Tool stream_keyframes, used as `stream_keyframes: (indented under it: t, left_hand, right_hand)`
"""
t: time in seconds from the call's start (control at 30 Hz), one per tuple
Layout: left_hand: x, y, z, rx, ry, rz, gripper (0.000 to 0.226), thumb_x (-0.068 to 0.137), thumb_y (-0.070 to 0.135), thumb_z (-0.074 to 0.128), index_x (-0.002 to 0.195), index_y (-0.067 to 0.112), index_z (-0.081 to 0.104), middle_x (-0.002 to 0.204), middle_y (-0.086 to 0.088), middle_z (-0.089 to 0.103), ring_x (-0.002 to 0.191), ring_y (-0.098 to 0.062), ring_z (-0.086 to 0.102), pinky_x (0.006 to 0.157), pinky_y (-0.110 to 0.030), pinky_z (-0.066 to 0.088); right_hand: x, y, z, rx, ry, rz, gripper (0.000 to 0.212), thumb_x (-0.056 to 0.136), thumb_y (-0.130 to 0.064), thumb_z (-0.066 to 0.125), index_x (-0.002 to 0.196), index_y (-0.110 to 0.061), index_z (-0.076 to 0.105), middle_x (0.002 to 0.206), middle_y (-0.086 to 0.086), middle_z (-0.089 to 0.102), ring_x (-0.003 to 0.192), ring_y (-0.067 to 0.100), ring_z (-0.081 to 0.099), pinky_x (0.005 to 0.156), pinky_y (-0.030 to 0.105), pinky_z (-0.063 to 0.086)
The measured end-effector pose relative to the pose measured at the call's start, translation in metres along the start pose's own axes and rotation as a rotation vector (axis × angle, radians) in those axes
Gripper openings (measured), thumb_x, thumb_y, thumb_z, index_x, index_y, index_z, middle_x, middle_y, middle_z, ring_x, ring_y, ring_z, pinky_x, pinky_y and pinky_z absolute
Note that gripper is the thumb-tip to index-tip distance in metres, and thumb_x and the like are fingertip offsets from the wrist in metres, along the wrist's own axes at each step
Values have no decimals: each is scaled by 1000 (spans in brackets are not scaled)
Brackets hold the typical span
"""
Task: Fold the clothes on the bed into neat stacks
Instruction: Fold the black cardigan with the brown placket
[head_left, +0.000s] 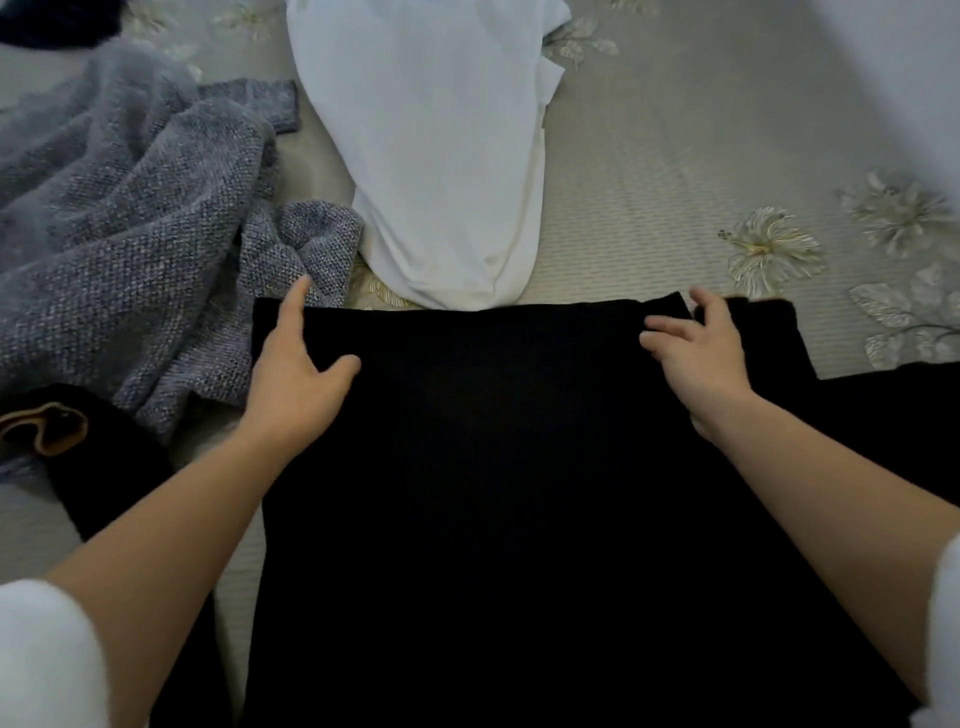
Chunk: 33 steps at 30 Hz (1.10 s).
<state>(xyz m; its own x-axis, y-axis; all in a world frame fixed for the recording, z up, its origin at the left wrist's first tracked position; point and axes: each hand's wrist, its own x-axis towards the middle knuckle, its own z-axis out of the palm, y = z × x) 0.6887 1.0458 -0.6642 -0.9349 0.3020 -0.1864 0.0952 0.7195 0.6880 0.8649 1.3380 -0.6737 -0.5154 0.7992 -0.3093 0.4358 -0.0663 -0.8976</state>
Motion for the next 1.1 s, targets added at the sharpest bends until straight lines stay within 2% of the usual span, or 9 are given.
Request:
stream_keyframes:
  t: [0.17, 0.33, 0.4, 0.47, 0.6, 0.7, 0.83, 1.0, 1.1]
  left_hand:
    - [-57, 3, 38, 432, -100, 219, 63, 98, 33, 44, 153, 26, 15, 159, -19, -2, 147, -31, -6, 118, -41, 3]
    - [-161, 23, 89, 467, -304, 450, 57, 96, 55, 3, 147, 34, -14, 154, -1, -32, 140, -14, -32, 113, -32, -15]
    - [-198, 33, 110, 508, -374, 519, 58, 95, 53, -1, 147, 33, -15, 153, -2, -34, 141, -16, -29, 115, -35, -11]
    - [-225, 45, 127, 542, -384, 588, 57, 98, 48, 7, 151, 26, 1, 158, -9, -15, 145, -24, -13, 116, -44, 1]
    - [-255, 57, 152, 596, -417, 583, 58, 99, 46, 9, 152, 22, 11, 159, -14, 1, 146, -28, -1, 116, -45, 9]
    - [-259, 54, 161, 611, -421, 561, 61, 95, 50, -4, 151, 26, -10, 155, -9, -26, 143, -23, -24, 116, -40, -9]
    - [-257, 53, 162, 627, -437, 552, 59, 92, 54, -12, 144, 31, -27, 147, -3, -44, 135, -16, -41, 112, -35, -22]
    - [-271, 62, 163, 501, -481, 420, 60, 94, 53, 4, 142, 35, -27, 148, -1, -40, 130, -13, -45, 108, -33, -23]
    - [-313, 65, 167, 380, -497, 415, 61, 94, 53, 8, 142, 37, -26, 151, 1, -36, 132, -11, -42, 107, -30, -24]
  right_hand:
    - [-52, 6, -10, -335, -92, -344, 42, 84, 1, 56, 122, -17, 53, 95, -2, 61, 76, 3, 57, 72, 16, 44]
    - [-110, 31, -77, -455, -96, -310, 35, 87, -9, 57, 111, -35, 53, 98, -17, 58, 85, -2, 56, 67, 12, 44]
    - [-117, 36, -111, -499, -2, -252, 32, 87, -8, 58, 109, -31, 54, 100, -11, 59, 82, 1, 56, 68, 14, 41]
    - [-117, 37, -135, -577, 66, -191, 27, 88, -10, 58, 112, -21, 55, 104, -2, 58, 80, 4, 53, 71, 21, 40]
    - [-115, 37, -147, -769, 46, -119, 33, 90, -19, 58, 121, -9, 52, 116, 10, 58, 93, 20, 58, 81, 29, 43]
    - [-114, 37, -133, -976, -24, -90, 40, 93, -21, 53, 127, -3, 42, 124, 20, 54, 108, 36, 55, 86, 39, 44]
    - [-114, 40, -119, -1191, -36, -65, 44, 95, -15, 53, 131, 0, 34, 126, 21, 49, 106, 37, 57, 71, 37, 41]
    - [-103, 26, -134, -770, 82, 118, 17, 84, -16, 61, 96, -6, 67, 102, 17, 67, 100, 33, 63, 81, 32, 48]
    - [-107, 13, -156, -376, 192, 111, 18, 81, -21, 64, 64, -13, 63, 71, 5, 62, 76, 24, 60, 77, 36, 50]
